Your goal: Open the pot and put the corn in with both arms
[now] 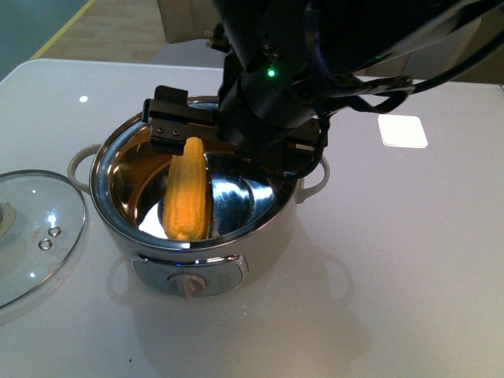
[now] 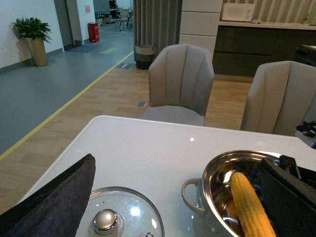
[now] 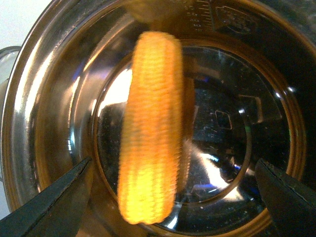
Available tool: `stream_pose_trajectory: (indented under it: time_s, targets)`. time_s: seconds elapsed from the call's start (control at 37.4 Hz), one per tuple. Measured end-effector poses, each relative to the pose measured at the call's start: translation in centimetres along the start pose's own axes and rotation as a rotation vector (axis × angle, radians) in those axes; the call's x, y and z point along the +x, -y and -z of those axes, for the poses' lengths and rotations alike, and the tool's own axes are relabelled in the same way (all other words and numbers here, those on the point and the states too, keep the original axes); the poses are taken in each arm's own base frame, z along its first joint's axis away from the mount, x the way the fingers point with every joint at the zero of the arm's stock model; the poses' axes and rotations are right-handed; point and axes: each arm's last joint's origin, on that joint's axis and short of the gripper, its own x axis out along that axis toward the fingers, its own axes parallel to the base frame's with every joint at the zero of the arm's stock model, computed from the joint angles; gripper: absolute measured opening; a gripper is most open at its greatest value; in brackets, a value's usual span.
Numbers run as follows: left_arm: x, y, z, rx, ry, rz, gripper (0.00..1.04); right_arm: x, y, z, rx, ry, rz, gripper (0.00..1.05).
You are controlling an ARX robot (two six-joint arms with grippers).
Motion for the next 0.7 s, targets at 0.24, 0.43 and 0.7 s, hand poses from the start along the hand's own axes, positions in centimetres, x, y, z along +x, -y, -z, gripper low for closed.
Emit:
stream_pose_trajectory:
  time_s: [0.24,0.43,0.7]
  targets:
    - [0.0,0.0,0.0,0.000,0.000,0.000,0.98,-6.4,3.9,-2.4,0.088,0.210,0.035,0.96]
    - [0.0,0.0,0.0,0.000,0.000,0.000,0.98,-13.7,9.3,-2.3,0.118,0.403,0.199,0.96]
    - [0.0,0.0,0.0,0.000,0.000,0.000,0.98,-21.6,13.8,2.0,0.128,0.508,0.306,0.96]
